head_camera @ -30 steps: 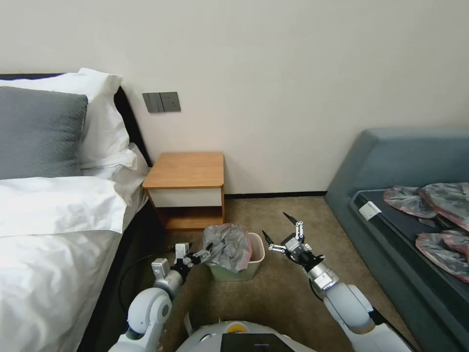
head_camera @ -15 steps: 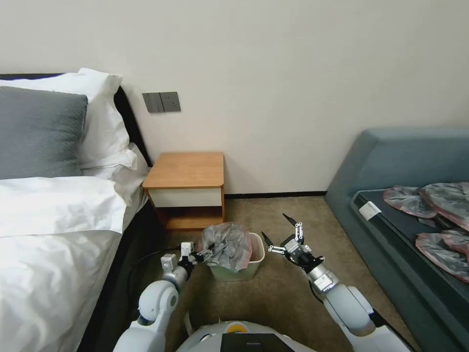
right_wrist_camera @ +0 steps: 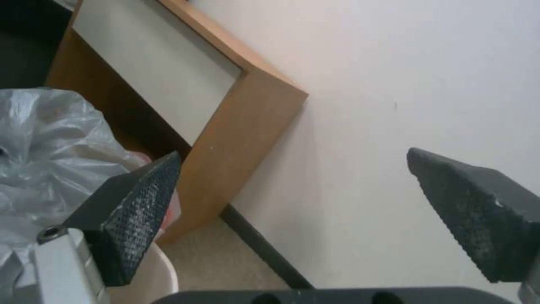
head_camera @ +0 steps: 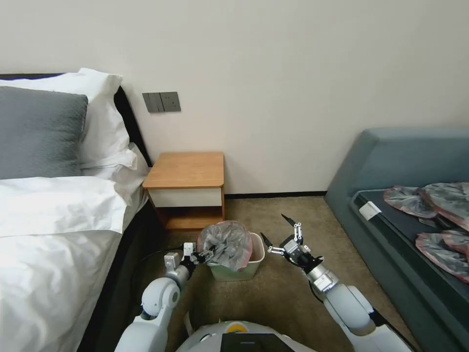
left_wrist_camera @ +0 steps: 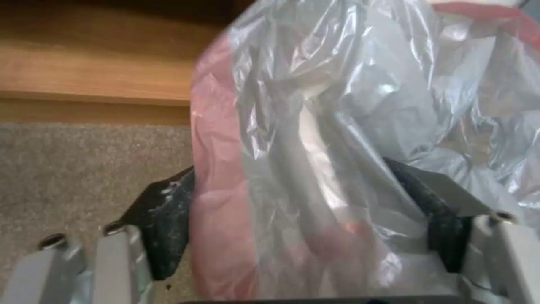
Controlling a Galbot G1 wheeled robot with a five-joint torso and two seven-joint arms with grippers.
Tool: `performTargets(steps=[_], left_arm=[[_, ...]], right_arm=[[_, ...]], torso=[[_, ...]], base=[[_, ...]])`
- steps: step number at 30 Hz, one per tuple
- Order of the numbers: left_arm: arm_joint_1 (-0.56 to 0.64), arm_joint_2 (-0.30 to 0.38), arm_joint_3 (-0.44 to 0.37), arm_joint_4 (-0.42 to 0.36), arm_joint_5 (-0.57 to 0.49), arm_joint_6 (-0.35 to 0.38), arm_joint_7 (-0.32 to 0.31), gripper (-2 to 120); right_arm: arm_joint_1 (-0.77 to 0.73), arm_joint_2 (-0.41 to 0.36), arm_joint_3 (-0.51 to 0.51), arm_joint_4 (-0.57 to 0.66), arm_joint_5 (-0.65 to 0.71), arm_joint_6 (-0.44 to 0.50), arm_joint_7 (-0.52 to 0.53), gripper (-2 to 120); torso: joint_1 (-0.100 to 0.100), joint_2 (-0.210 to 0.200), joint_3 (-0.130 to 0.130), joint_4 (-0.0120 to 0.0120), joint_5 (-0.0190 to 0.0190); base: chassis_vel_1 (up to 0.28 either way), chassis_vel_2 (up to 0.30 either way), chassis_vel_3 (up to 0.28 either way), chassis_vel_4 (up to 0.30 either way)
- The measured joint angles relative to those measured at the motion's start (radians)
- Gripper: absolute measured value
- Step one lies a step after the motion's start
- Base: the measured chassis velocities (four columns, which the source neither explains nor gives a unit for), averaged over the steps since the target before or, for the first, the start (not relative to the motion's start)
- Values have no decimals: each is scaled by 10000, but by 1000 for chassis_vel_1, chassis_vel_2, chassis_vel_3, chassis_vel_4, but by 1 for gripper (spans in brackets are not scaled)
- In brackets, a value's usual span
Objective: Pick up the garbage bag from the table and place it over the trash can.
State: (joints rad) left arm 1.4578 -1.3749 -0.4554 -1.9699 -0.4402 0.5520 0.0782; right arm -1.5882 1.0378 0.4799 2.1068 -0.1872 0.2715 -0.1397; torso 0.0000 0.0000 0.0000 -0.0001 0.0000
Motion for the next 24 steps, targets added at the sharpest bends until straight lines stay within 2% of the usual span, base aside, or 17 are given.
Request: performTargets(steps=[3,4,6,10,11,13,14,17,20,24], left_arm=[[-114,3,24,82,153,177,184,63],[-114,3,24,82,153,177,184,63],[-133,11,45,121,202,300,260,51],[-135,13,69,165,274,369,289,42],[-136,10,80,173,317,395,290,34],[-104,4,96,151,441,431,294,25],[-104,4,96,151,441,431,294,25],[-48,2,92,100,558,435,267,11],[-8,4,79,70,584,418,198,5],[118,-35,74,4,609,186,-39,3]], right_arm=[[4,12,-18,45,-6,7,-23,100],[4,12,-18,45,-6,7,-23,100],[-6,15,-19,60,-9,31,-37,100],[-19,26,-19,60,-14,55,-42,100],[-27,30,-20,60,-16,67,-44,100],[-30,35,-19,60,-22,80,-47,100],[-30,35,-19,60,-22,80,-47,100],[3,32,-20,55,-22,82,-47,100],[23,30,-29,53,-21,82,-47,100],[50,32,-49,53,-16,82,-40,100]], torso=[[0,0,0,0,0],[0,0,0,0,0],[0,0,0,0,0],[0,0,0,0,0],[0,0,0,1,1],[0,0,0,1,1],[0,0,0,1,1],[0,1,-1,2,2],[-1,0,0,2,1],[0,1,0,1,-2]], base=[[0,0,0,0],[0,0,0,0],[0,0,0,0],[0,0,0,0],[0,0,0,0],[0,0,0,0],[0,0,0,0],[0,0,0,0],[0,0,0,0],[0,0,0,0]])
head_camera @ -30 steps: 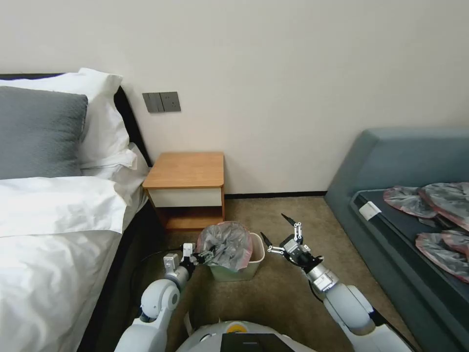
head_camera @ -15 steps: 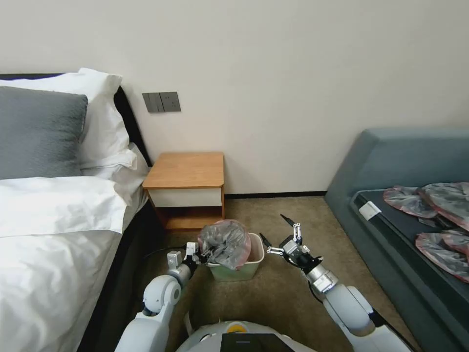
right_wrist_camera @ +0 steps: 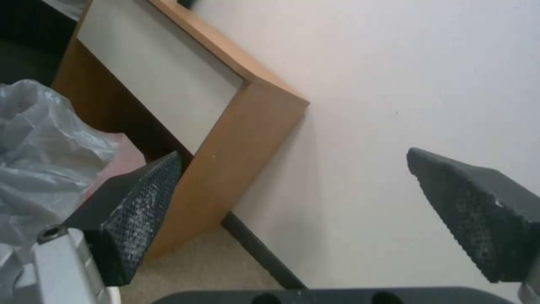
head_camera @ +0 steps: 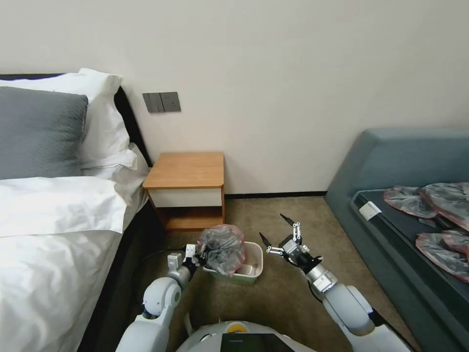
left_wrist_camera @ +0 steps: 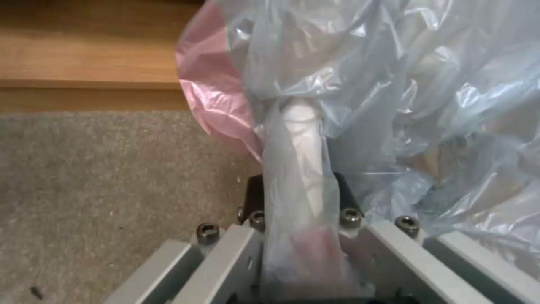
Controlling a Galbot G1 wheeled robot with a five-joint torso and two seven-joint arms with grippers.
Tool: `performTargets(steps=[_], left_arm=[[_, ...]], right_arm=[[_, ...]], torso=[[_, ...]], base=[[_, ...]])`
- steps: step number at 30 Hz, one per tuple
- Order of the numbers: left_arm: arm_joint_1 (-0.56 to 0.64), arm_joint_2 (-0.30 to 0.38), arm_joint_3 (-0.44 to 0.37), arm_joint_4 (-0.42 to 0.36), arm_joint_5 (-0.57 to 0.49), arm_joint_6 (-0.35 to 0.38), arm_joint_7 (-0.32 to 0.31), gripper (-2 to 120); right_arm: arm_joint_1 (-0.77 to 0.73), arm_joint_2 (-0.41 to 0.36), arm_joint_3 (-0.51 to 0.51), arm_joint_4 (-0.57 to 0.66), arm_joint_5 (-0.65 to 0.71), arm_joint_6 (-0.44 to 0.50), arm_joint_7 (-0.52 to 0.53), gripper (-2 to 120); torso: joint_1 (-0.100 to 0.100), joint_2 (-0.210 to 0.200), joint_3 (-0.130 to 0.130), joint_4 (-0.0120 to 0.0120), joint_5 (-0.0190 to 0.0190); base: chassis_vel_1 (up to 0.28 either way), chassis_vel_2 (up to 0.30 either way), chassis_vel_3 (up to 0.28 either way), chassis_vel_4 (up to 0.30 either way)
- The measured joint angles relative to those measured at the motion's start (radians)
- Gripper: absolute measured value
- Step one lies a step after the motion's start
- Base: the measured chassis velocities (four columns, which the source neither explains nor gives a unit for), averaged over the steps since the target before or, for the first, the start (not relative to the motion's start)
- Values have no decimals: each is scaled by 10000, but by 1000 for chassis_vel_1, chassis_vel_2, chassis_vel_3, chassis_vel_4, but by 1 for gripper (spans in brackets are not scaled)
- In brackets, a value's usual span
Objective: Pick up the garbage bag from the table and place it over the trash can.
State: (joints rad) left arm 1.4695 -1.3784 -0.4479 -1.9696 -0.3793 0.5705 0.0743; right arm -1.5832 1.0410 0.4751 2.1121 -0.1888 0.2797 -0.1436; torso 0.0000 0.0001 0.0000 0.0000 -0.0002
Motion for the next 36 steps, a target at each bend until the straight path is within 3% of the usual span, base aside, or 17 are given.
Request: performTargets(steps=[5,8,10,13,14,16,19,22,26,31,36], left_arm=[[165,-58,-14,-46,21,-616,-206,3],[429,-66,-88,-87,315,-2237,-279,3],[538,-50,-115,-220,346,-2565,-362,3],[702,23,-142,-591,238,-3193,-426,3],[702,23,-142,-591,238,-3193,-426,3],[700,90,-139,-790,300,-3668,-464,3],[757,136,-141,-957,344,-3839,-578,3],[839,177,-152,-1126,430,-4036,-700,3],[925,122,-237,-1133,665,-4343,-749,3],[942,85,-260,-1063,801,-4576,-763,3],[912,12,-260,-997,879,-4721,-788,3]], right_arm=[[18,25,-81,160,96,6,101,100],[1,56,-462,810,881,-287,429,100],[-1,57,-728,1257,1551,-580,556,100],[-9,-19,-1528,2464,3311,-1661,1167,100],[-9,-19,-1528,2464,3311,-1661,1167,100],[90,-123,-1905,3173,4490,-2519,1622,100],[348,-355,-1955,3666,5412,-3376,1743,100],[576,-894,-1916,3944,6946,-4447,1808,100],[957,-1501,-1984,3963,8229,-5054,1733,100],[1833,-2155,-2300,3597,9227,-5210,1437,100],[3696,-2711,-3210,2288,9579,-5269,1218,100]], torso=[[0,-1,1,-2,-2],[0,0,1,0,0],[0,0,1,1,-1],[0,-1,1,5,-2],[0,-1,1,5,-2],[0,-1,0,-6,1],[0,-1,1,4,2],[0,0,1,-2,3],[0,-1,1,2,1],[0,-1,0,-1,1],[0,-1,1,1,2]], base=[[0,0,0,0],[0,0,0,0],[0,0,0,0],[0,0,0,0],[0,0,0,0],[0,0,0,0],[0,0,0,0],[0,0,0,0],[0,0,0,0],[0,0,0,0],[0,0,0,0]])
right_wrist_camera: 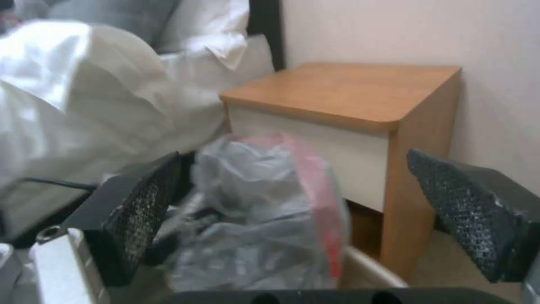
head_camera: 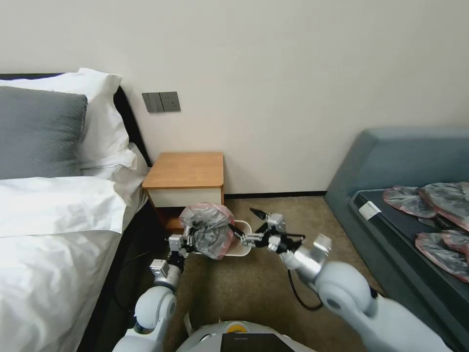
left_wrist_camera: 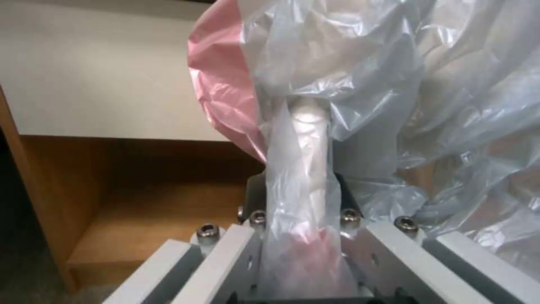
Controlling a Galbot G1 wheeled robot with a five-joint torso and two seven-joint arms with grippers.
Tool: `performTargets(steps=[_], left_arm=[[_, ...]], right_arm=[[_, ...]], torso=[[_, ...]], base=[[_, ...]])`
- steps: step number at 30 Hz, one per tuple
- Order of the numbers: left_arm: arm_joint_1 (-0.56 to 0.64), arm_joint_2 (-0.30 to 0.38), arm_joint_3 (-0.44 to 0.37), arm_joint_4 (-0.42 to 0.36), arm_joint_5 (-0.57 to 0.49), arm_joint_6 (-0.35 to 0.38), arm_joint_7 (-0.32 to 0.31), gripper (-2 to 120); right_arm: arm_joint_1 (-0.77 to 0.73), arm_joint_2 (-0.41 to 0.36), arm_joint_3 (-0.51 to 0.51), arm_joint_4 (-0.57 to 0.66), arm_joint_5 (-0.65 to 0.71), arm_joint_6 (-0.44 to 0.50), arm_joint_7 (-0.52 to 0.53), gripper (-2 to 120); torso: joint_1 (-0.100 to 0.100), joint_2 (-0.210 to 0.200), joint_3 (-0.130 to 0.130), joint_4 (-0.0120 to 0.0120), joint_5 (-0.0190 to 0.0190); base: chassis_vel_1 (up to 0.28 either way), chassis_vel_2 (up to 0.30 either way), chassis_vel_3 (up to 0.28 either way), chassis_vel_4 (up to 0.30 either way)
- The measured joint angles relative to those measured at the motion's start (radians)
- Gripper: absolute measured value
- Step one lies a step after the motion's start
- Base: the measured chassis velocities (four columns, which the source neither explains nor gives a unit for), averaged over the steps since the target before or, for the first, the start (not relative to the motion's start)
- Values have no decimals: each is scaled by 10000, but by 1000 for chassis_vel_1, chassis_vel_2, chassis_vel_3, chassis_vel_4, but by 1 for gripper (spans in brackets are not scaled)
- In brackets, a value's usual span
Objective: Pick up the garbage bag from the table and place it over the trash can.
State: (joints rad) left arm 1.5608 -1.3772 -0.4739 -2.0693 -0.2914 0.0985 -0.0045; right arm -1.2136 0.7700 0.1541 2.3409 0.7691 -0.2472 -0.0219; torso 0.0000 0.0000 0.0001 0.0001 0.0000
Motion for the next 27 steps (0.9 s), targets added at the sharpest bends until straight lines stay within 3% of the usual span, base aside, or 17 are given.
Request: performTargets(steps=[4,6,11,17,24,27], left_arm=[[34,-24,-19,-84,93,-1,-4,3],[41,-53,-35,-85,174,-33,-1,3],[65,-111,-45,-85,203,-42,-4,3],[61,-174,-44,-58,235,-42,-10,3],[16,-219,-26,54,243,-36,-64,3],[1,-238,2,104,244,-15,-95,3]], right_arm=[[1137,80,-970,-1010,-49,-105,76,100],[1753,595,-1617,-1745,-254,-253,221,100],[2519,1148,-2388,-2554,-471,-412,456,100],[2770,1242,-2718,-2876,-877,-464,466,100],[2642,1464,-2819,-2758,-2534,-715,828,78],[2303,1565,-2793,-2545,-4164,-904,906,63]], torso=[[0,0,0,1,-1],[0,0,0,-1,2],[0,0,0,1,0],[0,0,0,-2,-1],[1,0,-1,-1,0],[0,-1,-1,-2,-1]], base=[[0,0,0,0],[0,0,0,0],[0,0,0,0],[0,0,0,0],[0,0,0,0],[0,0,0,0]])
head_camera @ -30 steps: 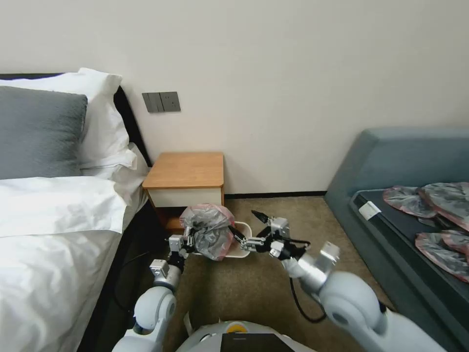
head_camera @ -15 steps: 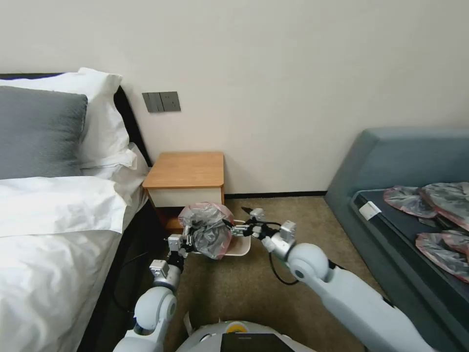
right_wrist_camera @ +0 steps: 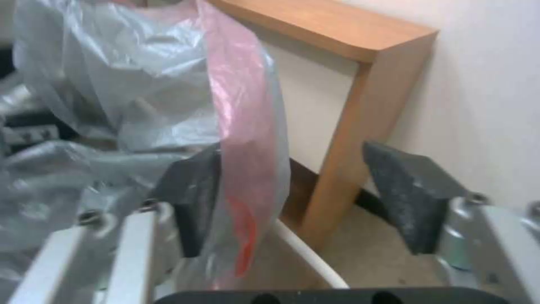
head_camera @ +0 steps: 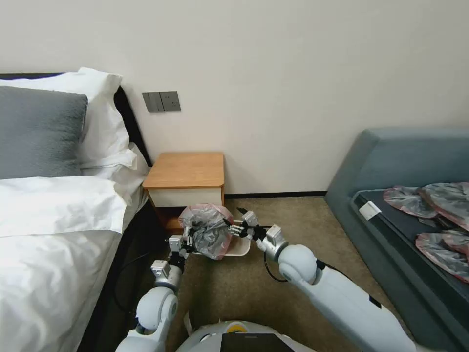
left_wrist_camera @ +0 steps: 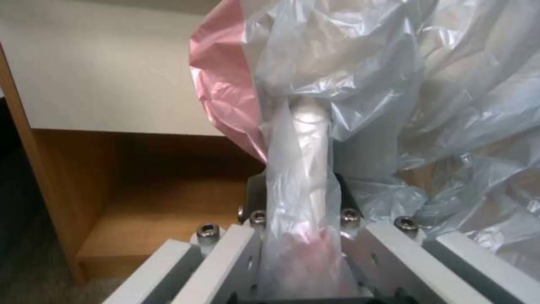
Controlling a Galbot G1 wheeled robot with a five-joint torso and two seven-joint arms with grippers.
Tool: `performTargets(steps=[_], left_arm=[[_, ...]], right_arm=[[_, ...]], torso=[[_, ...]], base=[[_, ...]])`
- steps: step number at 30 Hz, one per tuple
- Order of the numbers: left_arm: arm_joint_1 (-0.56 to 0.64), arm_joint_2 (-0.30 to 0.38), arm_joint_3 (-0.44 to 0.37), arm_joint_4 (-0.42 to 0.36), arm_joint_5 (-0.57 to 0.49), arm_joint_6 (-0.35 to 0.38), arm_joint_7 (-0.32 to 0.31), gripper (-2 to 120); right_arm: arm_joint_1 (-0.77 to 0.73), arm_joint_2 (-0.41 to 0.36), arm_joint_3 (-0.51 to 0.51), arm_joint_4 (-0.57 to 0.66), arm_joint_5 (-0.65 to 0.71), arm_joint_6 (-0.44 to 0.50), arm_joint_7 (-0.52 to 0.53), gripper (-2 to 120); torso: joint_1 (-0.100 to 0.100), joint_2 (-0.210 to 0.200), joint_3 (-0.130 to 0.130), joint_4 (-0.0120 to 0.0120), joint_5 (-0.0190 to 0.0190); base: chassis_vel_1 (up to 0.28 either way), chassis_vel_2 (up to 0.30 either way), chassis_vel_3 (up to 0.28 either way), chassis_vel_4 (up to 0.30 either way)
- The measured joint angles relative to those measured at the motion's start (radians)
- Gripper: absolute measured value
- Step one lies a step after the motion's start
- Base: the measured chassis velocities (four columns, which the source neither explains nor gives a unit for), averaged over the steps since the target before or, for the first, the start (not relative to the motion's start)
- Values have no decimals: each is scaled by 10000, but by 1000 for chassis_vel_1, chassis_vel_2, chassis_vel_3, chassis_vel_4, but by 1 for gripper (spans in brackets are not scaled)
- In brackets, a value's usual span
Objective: Pick up the garbage bag from the table and place it over the trash can.
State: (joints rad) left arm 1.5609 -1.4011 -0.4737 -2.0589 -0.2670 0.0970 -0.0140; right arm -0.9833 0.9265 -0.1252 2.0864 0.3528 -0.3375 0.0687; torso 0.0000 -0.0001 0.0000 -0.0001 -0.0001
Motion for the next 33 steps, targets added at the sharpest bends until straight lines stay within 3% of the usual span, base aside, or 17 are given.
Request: performTargets(steps=[18,24,28,33], left_arm=[[-10,-56,15,32,-3,81,-62,3],[-10,-51,6,79,-3,19,3,3],[11,-41,-77,271,15,-572,383,3],[103,57,-184,474,51,-1830,1214,3]], right_arm=[[-174,187,-151,293,-839,-10,-112,0],[-194,175,-61,303,-768,131,-235,0],[-58,138,25,332,-240,184,-291,0],[374,-159,332,466,1031,-80,164,0]], torso=[[0,0,0,1,1],[0,1,0,1,1],[0,0,0,1,2],[0,1,0,3,2]], base=[[0,0,0,0],[0,0,0,0],[0,0,0,0],[0,0,0,0]])
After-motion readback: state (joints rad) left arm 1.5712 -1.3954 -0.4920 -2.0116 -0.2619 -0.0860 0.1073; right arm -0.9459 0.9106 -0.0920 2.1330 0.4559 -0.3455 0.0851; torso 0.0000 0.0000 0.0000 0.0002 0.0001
